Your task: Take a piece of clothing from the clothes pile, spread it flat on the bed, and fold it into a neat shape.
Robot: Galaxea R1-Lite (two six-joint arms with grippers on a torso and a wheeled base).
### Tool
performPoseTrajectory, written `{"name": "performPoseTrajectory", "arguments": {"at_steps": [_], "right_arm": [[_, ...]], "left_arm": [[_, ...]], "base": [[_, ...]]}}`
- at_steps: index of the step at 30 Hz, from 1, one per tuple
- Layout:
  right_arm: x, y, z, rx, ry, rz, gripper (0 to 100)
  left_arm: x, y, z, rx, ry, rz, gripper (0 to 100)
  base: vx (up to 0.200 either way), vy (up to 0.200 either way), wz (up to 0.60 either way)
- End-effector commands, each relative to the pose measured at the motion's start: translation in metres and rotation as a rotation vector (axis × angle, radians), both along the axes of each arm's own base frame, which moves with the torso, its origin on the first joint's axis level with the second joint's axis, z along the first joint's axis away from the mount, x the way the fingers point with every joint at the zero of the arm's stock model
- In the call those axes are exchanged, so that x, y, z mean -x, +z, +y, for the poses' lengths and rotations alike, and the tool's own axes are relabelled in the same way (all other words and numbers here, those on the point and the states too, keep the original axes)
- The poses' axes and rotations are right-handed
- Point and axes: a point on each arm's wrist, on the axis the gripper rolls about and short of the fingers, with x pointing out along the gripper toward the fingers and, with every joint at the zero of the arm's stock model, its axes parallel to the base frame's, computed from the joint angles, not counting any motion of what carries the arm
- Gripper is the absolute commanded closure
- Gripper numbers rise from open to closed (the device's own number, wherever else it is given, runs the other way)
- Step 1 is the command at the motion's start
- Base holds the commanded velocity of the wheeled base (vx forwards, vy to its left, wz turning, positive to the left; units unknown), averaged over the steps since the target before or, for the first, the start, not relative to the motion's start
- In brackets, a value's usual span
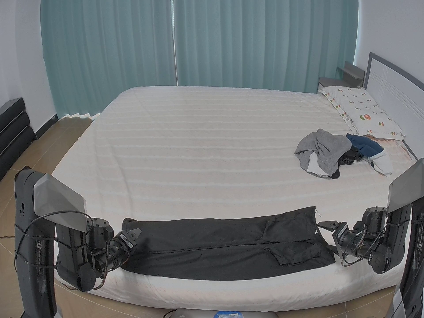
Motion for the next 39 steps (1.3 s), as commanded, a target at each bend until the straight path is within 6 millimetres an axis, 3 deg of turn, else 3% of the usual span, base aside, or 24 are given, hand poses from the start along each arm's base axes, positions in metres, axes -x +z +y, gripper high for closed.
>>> {"name": "performPoseTrajectory", "arguments": {"at_steps": [1, 9, 17, 26, 27, 31, 36, 39], "right_arm": [[-0.001, 0.001, 0.0, 0.0, 0.001, -0.014, 0], [-0.001, 0.001, 0.0, 0.0, 0.001, -0.014, 0], [-0.001, 0.001, 0.0, 0.0, 0.001, -0.014, 0], [0.0, 0.001, 0.0, -0.002, 0.0, -0.011, 0], [0.001, 0.001, 0.0, 0.0, 0.001, -0.01, 0], [0.001, 0.001, 0.0, 0.0, 0.001, -0.008, 0], [0.001, 0.0, 0.0, 0.001, 0.001, -0.006, 0], [0.001, 0.0, 0.0, 0.001, 0.001, -0.006, 0]], "left_arm": [[-0.003, -0.005, -0.003, -0.005, -0.008, -0.008, 100], [-0.007, -0.011, 0.0, -0.056, 0.017, -0.009, 100], [-0.034, -0.004, 0.003, -0.09, 0.181, -0.13, 100], [-0.036, 0.004, 0.005, -0.082, 0.179, -0.152, 100], [-0.038, 0.013, 0.006, -0.088, 0.155, -0.18, 100], [-0.039, 0.021, 0.005, -0.114, 0.076, -0.206, 100], [-0.042, 0.021, 0.005, -0.126, 0.057, -0.213, 100], [-0.041, 0.018, 0.017, -0.131, 0.093, -0.196, 100]], "base": [[0.0, 0.0, 0.0], [0.0, 0.0, 0.0], [0.0, 0.0, 0.0], [0.0, 0.0, 0.0], [0.0, 0.0, 0.0], [0.0, 0.0, 0.0], [0.0, 0.0, 0.0], [0.0, 0.0, 0.0]]}}
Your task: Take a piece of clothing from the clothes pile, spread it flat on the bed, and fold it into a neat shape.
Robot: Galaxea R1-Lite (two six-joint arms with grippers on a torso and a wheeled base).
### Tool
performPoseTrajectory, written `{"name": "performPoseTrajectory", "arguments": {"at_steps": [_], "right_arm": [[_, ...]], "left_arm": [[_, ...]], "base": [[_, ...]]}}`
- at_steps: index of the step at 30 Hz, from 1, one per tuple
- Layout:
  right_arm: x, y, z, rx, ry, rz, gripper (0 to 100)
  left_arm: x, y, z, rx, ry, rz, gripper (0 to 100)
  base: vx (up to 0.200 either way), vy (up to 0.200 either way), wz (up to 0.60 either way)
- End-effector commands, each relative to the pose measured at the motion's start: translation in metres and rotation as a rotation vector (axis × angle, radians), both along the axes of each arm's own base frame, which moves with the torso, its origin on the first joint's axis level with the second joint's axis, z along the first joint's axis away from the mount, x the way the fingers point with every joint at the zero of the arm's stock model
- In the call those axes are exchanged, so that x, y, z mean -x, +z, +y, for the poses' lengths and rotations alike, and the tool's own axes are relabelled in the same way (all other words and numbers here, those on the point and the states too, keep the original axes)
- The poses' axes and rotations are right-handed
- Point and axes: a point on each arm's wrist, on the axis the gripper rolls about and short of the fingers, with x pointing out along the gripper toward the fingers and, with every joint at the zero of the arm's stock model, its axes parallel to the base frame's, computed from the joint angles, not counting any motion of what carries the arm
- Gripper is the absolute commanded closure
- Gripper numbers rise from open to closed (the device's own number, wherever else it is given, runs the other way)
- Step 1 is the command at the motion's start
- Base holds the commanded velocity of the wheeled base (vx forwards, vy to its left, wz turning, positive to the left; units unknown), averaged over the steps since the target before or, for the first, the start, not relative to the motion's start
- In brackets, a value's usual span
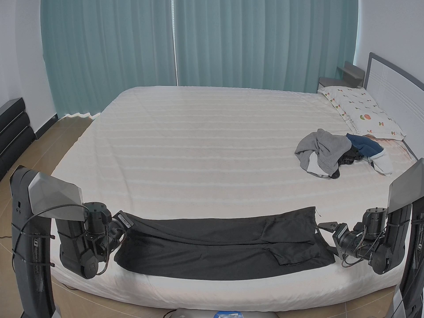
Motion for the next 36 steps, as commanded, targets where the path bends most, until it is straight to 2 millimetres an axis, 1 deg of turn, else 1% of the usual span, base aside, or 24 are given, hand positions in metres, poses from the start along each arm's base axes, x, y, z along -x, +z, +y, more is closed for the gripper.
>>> {"name": "performPoseTrajectory", "arguments": {"at_steps": [1, 4, 6, 14, 18, 20, 22, 23, 24, 26, 29, 32, 34, 35, 36], "right_arm": [[-0.001, 0.001, 0.0, -0.001, 0.0, -0.016, 0], [-0.002, 0.001, 0.0, 0.0, 0.001, -0.018, 0], [-0.002, 0.001, 0.0, 0.001, 0.0, -0.02, 0], [-0.002, 0.001, 0.002, 0.001, 0.005, -0.02, 0], [-0.003, 0.001, 0.002, 0.005, 0.005, -0.024, 0], [-0.004, 0.005, 0.002, 0.014, 0.006, -0.046, 0], [-0.007, 0.019, 0.001, 0.03, 0.01, -0.106, 0], [-0.008, 0.021, 0.002, 0.03, 0.012, -0.116, 0], [-0.009, 0.019, 0.002, 0.035, 0.018, -0.113, 0], [-0.018, 0.008, 0.006, 0.066, 0.051, -0.117, 0], [-0.028, -0.009, 0.007, 0.138, 0.1, -0.114, 0], [-0.037, -0.015, 0.009, 0.201, 0.147, -0.137, 0], [-0.038, -0.015, 0.009, 0.207, 0.154, -0.139, 0], [-0.046, -0.02, 0.015, 0.237, 0.2, -0.116, 0], [-0.049, -0.021, 0.015, 0.247, 0.208, -0.109, 0]], "left_arm": [[0.0, 0.0, 0.01, -0.001, 0.037, -0.006, 100], [0.003, -0.021, 0.012, -0.019, 0.041, 0.062, 100], [0.003, -0.028, 0.012, -0.026, 0.04, 0.081, 100], [0.007, -0.029, 0.003, -0.025, 0.01, 0.092, 100], [0.01, -0.03, 0.002, -0.022, 0.008, 0.104, 100], [0.011, -0.031, 0.002, -0.023, 0.006, 0.109, 100], [0.011, -0.031, 0.002, -0.022, 0.007, 0.11, 100], [0.011, -0.031, 0.003, -0.02, 0.009, 0.11, 100], [0.011, -0.031, 0.003, -0.02, 0.009, 0.112, 100], [0.011, -0.031, 0.003, -0.019, 0.008, 0.11, 100], [0.011, -0.032, 0.002, -0.019, 0.005, 0.113, 100], [0.012, -0.033, 0.002, -0.021, 0.006, 0.116, 100], [0.012, -0.033, 0.002, -0.021, 0.006, 0.116, 100], [0.012, -0.034, 0.002, -0.021, 0.006, 0.121, 100], [0.013, -0.035, 0.002, -0.022, 0.006, 0.124, 100]], "base": [[0.0, 0.0, 0.0], [0.0, 0.0, 0.0], [0.0, 0.0, 0.0], [0.0, 0.0, 0.0], [0.0, 0.0, 0.0], [0.0, 0.0, 0.0], [0.0, 0.0, 0.0], [0.0, 0.0, 0.0], [0.0, 0.0, 0.0], [0.0, 0.0, 0.0], [0.0, 0.0, 0.0], [0.0, 0.0, 0.0], [0.0, 0.0, 0.0], [0.0, 0.0, 0.0], [0.0, 0.0, 0.0]]}}
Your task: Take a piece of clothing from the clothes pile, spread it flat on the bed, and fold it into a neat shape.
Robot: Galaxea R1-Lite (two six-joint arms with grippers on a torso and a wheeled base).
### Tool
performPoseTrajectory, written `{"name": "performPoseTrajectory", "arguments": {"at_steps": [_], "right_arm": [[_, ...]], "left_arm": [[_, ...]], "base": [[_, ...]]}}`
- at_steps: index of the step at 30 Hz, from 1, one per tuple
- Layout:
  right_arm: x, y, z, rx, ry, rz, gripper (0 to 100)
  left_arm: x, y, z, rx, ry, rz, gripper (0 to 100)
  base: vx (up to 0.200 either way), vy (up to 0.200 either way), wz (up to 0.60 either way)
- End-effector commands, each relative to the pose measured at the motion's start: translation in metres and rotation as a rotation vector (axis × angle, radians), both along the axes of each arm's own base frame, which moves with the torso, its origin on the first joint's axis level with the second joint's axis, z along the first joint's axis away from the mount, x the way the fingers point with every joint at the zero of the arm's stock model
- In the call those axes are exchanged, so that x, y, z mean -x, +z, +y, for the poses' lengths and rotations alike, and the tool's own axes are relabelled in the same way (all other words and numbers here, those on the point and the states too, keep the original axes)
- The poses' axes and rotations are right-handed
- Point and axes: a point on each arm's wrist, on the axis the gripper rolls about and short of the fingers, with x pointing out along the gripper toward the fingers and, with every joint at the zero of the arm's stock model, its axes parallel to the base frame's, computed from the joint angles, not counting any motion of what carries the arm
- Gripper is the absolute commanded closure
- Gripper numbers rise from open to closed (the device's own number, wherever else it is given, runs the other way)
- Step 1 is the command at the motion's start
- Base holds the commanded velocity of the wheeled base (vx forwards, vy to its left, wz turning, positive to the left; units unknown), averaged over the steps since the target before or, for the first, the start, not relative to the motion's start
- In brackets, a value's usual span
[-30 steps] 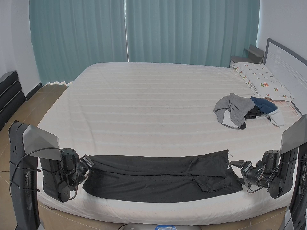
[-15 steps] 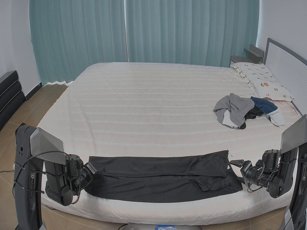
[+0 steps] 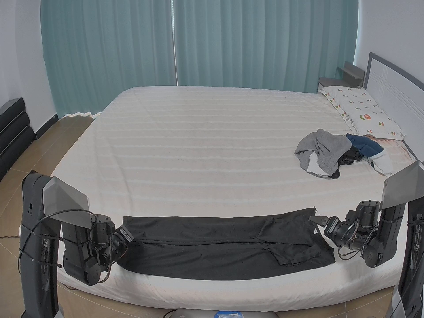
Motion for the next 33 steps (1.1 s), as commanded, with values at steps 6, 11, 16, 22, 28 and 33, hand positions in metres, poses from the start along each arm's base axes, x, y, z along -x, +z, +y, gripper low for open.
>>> {"name": "performPoseTrajectory", "arguments": {"at_steps": [6, 11, 16, 22, 28, 33], "right_arm": [[-0.035, -0.017, 0.009, 0.086, 0.088, 0.093, 0], [-0.037, -0.018, 0.011, 0.075, 0.106, 0.093, 0], [-0.037, -0.016, 0.012, 0.074, 0.111, 0.083, 0], [-0.036, -0.022, 0.012, 0.097, 0.128, 0.096, 0], [-0.035, -0.026, 0.015, 0.132, 0.16, 0.095, 0], [-0.035, -0.028, 0.018, 0.141, 0.168, 0.102, 100]], "left_arm": [[0.001, -0.002, 0.0, 0.0, 0.002, -0.002, 100], [0.001, -0.002, 0.0, 0.0, 0.002, -0.002, 100], [0.001, -0.003, 0.0, -0.001, 0.0, 0.001, 100], [0.001, -0.004, -0.001, -0.002, 0.0, 0.004, 100], [0.002, -0.004, -0.001, -0.002, -0.001, 0.004, 100], [0.002, -0.004, -0.001, -0.002, -0.001, 0.006, 100]], "base": [[0.0, 0.0, 0.0], [0.0, 0.0, 0.0], [0.0, 0.0, 0.0], [0.0, 0.0, 0.0], [0.0, 0.0, 0.0], [0.0, 0.0, 0.0]]}}
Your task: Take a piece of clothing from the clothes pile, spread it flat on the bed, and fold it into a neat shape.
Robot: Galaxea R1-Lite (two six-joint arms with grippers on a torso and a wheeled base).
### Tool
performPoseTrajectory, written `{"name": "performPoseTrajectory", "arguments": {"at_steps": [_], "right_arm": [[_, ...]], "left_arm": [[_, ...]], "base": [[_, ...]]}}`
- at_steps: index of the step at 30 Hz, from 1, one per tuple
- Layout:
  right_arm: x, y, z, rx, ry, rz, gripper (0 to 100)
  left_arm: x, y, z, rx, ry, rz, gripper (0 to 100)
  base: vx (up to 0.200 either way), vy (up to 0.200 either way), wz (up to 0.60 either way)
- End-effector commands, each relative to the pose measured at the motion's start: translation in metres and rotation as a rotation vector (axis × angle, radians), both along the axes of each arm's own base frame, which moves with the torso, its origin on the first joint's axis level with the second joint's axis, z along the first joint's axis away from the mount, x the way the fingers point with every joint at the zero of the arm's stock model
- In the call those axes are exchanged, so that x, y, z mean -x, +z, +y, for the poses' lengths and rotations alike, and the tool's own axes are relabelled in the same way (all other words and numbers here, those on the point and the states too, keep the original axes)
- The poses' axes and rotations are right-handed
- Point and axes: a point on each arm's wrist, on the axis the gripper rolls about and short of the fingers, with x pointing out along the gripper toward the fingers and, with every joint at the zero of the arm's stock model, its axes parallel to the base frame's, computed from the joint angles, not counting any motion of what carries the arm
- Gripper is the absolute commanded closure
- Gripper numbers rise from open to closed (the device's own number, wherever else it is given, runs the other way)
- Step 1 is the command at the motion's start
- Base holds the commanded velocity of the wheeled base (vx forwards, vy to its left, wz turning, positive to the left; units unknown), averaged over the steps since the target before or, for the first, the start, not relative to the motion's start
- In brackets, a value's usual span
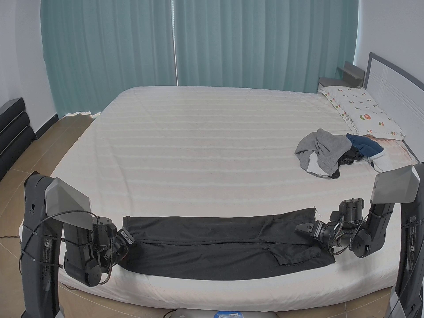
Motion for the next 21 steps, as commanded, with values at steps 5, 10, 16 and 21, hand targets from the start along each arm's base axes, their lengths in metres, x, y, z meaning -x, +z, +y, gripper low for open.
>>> {"name": "performPoseTrajectory", "arguments": {"at_steps": [5, 10, 16, 21], "right_arm": [[0.001, -0.001, 0.0, 0.017, 0.003, 0.003, 100], [0.001, 0.002, -0.008, 0.015, -0.022, -0.001, 100], [-0.001, 0.01, -0.016, 0.006, -0.048, -0.029, 100], [0.0, 0.011, -0.02, 0.004, -0.06, -0.031, 100]], "left_arm": [[0.001, 0.001, 0.0, -0.001, 0.001, -0.01, 100], [0.0, 0.002, 0.0, 0.0, 0.001, -0.013, 100], [0.001, 0.003, -0.001, -0.001, -0.003, -0.015, 100], [0.005, 0.002, -0.004, -0.004, -0.016, -0.003, 100]], "base": [[0.0, 0.0, 0.0], [0.0, 0.0, 0.0], [0.0, 0.0, 0.0], [0.0, 0.0, 0.0]]}}
